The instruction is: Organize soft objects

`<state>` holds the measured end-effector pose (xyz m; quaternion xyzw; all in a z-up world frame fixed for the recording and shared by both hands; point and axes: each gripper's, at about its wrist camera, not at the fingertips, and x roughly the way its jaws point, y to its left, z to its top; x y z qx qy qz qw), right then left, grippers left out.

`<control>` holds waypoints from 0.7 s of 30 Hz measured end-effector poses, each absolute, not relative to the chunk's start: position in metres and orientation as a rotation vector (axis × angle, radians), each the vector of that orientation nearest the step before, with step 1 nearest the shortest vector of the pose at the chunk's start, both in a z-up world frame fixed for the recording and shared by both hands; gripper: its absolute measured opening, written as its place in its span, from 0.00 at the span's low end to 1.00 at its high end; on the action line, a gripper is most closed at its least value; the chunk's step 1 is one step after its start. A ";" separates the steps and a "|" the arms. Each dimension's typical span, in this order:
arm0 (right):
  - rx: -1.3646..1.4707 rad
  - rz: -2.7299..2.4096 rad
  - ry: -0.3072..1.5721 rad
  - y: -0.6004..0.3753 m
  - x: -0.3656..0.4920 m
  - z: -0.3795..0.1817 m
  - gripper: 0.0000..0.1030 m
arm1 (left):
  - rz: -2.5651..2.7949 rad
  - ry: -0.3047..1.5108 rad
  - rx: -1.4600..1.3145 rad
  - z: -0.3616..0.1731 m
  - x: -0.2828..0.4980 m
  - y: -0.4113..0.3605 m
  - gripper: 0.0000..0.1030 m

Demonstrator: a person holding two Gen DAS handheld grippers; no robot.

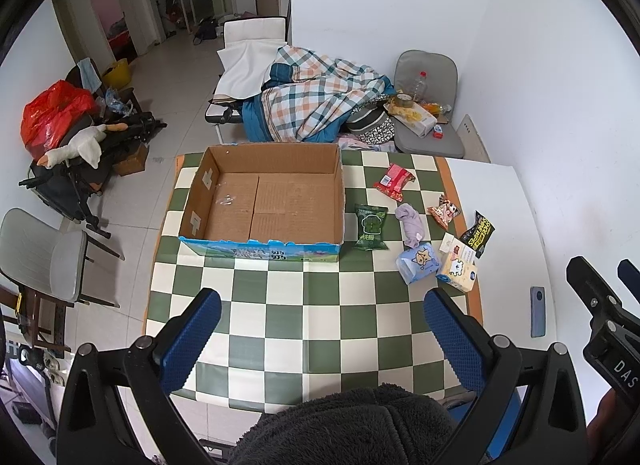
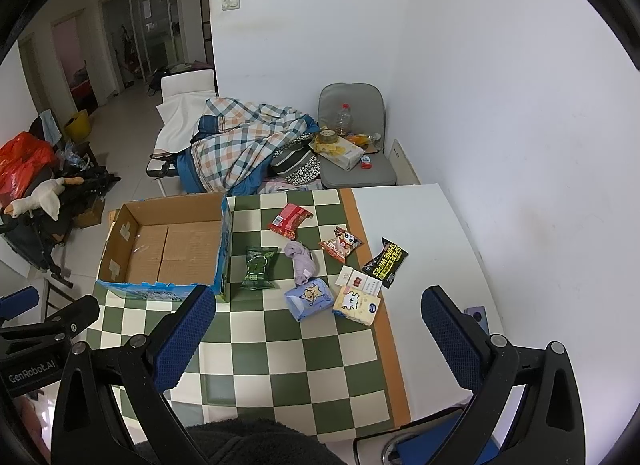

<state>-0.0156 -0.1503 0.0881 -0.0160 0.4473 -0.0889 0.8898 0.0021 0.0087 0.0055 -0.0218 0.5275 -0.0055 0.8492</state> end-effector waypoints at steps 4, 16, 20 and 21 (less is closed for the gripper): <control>-0.004 -0.179 0.954 -0.155 -0.011 0.080 1.00 | -0.012 1.081 -0.021 0.003 0.007 0.007 1.00; 0.187 -0.288 1.285 -0.272 0.096 -0.097 1.00 | -0.331 1.201 0.368 -0.145 0.131 -0.108 1.00; 0.283 -0.329 1.430 -0.320 0.137 -0.206 1.00 | -0.457 1.325 0.507 -0.226 0.156 -0.159 1.00; 0.304 -0.331 1.464 -0.329 0.146 -0.230 1.00 | -0.492 1.360 0.534 -0.245 0.159 -0.170 1.00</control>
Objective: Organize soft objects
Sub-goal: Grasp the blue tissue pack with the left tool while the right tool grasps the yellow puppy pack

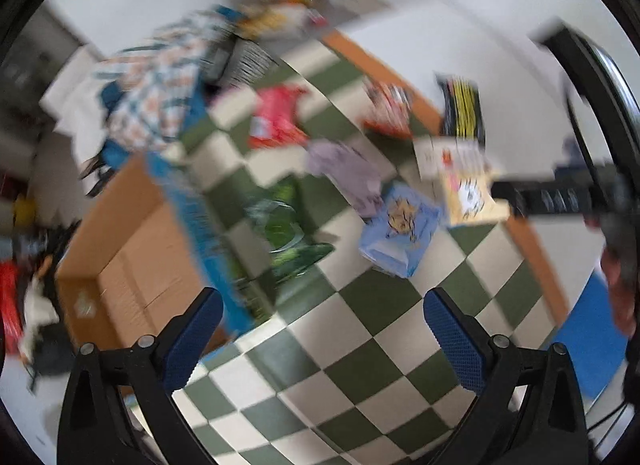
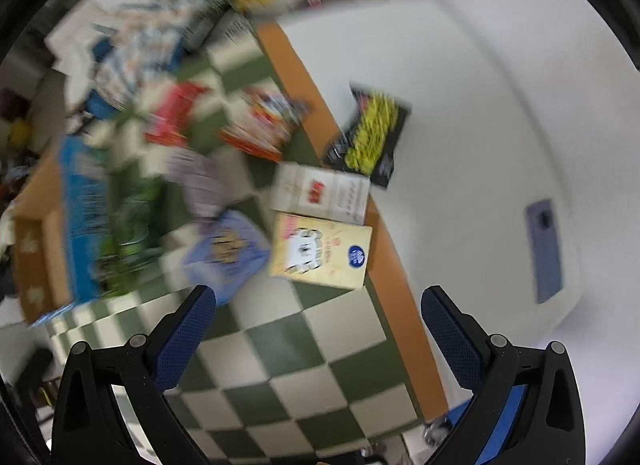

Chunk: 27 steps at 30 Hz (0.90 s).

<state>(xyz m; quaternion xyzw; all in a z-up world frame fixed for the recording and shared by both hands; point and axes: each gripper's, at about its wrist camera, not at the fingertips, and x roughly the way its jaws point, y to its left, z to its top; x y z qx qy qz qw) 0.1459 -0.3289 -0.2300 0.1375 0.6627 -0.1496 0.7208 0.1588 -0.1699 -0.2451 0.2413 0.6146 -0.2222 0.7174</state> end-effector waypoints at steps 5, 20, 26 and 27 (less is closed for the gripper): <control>0.348 -0.313 1.605 -0.348 0.180 -0.325 1.00 | -0.557 1.487 0.630 -0.321 0.172 -0.205 1.00; -0.007 0.085 1.688 -0.361 0.152 -0.352 0.93 | -0.648 1.645 0.682 -0.391 0.187 -0.245 1.00; -0.494 0.366 1.712 -0.316 0.147 -0.382 0.93 | -0.618 1.682 0.671 -0.403 0.184 -0.242 1.00; -0.486 0.401 1.727 -0.312 0.148 -0.387 0.93 | -0.610 1.690 0.659 -0.405 0.182 -0.239 1.00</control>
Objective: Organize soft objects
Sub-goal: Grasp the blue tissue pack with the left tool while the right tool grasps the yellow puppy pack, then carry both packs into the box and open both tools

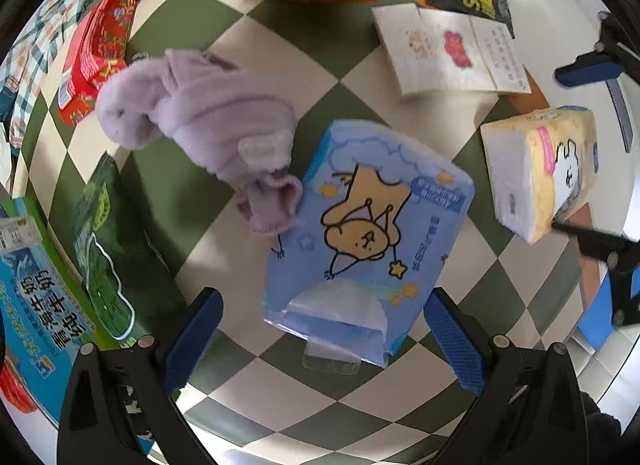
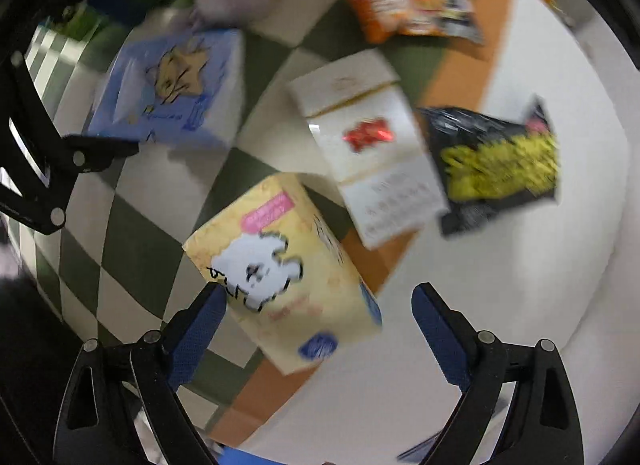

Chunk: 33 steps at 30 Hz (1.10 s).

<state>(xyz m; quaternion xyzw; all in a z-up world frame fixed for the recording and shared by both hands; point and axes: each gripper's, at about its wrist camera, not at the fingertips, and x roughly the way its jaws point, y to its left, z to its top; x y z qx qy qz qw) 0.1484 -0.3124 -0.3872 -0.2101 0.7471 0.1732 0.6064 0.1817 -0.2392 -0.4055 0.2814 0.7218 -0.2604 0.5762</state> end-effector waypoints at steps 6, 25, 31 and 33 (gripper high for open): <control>-0.389 0.391 1.795 -0.307 0.135 -0.420 0.82 | -0.606 1.705 0.627 -0.410 0.185 -0.237 1.00; 0.206 -0.109 1.755 -0.399 0.098 -0.459 0.69 | -0.581 1.681 0.607 -0.416 0.178 -0.271 0.44; 0.329 -0.170 1.722 -0.389 0.082 -0.460 0.66 | -0.529 1.654 0.530 -0.397 0.155 -0.254 0.35; 0.369 -0.173 1.703 -0.407 0.074 -0.454 0.66 | -0.524 1.632 0.478 -0.384 0.148 -0.243 0.35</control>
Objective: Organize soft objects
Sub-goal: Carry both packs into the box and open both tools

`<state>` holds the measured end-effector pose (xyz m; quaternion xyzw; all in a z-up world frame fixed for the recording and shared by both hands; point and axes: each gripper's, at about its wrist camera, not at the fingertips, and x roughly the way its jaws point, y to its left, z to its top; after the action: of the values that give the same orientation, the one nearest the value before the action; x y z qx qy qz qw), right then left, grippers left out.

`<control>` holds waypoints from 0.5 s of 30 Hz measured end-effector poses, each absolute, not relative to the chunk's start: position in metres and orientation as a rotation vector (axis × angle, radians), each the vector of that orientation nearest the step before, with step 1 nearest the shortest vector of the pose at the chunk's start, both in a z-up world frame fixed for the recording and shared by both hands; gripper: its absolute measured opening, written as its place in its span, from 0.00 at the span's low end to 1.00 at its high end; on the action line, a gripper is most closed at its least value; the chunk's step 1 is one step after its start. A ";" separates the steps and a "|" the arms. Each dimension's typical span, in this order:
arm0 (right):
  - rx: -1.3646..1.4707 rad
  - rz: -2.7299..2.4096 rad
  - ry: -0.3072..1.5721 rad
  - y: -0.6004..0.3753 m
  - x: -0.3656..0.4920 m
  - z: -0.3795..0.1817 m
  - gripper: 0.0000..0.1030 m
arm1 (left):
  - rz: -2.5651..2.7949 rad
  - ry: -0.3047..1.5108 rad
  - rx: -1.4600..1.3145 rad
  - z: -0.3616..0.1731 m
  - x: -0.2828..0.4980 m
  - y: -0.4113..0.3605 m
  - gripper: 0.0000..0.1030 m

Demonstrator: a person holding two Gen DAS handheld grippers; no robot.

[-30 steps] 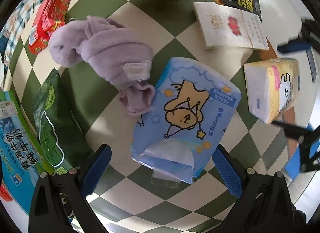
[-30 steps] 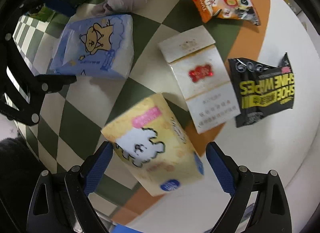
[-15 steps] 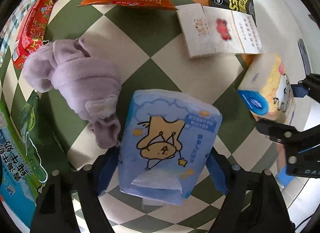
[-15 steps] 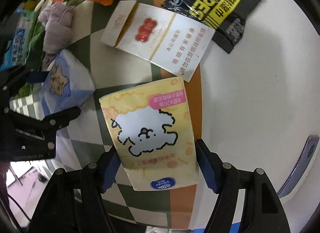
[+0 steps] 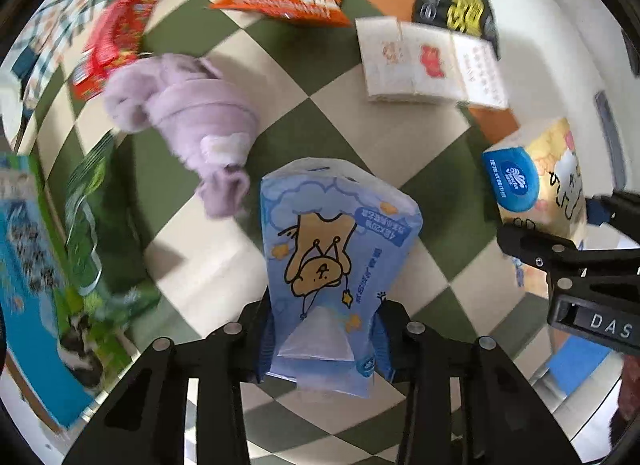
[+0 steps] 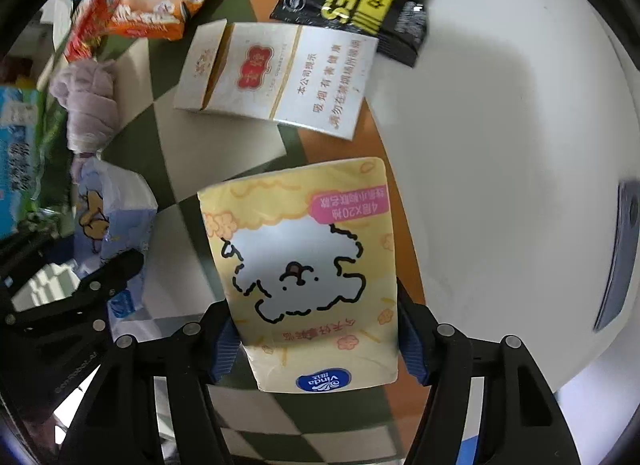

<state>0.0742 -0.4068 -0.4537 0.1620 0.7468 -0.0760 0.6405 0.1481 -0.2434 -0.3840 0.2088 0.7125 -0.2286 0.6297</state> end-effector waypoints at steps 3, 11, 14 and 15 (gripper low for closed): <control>0.420 -0.169 1.662 -0.410 0.058 -0.441 0.66 | -0.512 1.597 0.387 -0.359 0.138 -0.227 0.35; 0.505 -0.009 1.561 -0.375 0.040 -0.367 0.66 | -0.408 1.456 0.107 -0.244 0.122 -0.141 0.35; 0.495 0.090 1.519 -0.332 0.061 -0.323 0.66 | -0.326 1.417 0.018 -0.203 0.123 -0.100 0.35; 0.496 0.124 1.507 -0.312 0.063 -0.302 0.66 | -0.308 1.412 -0.010 -0.197 0.126 -0.093 0.35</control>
<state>0.0626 -0.3120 -0.3024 0.2225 0.6766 0.0558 0.6998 0.1260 -0.0930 -0.1968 -0.0048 0.6462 -0.1408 0.7501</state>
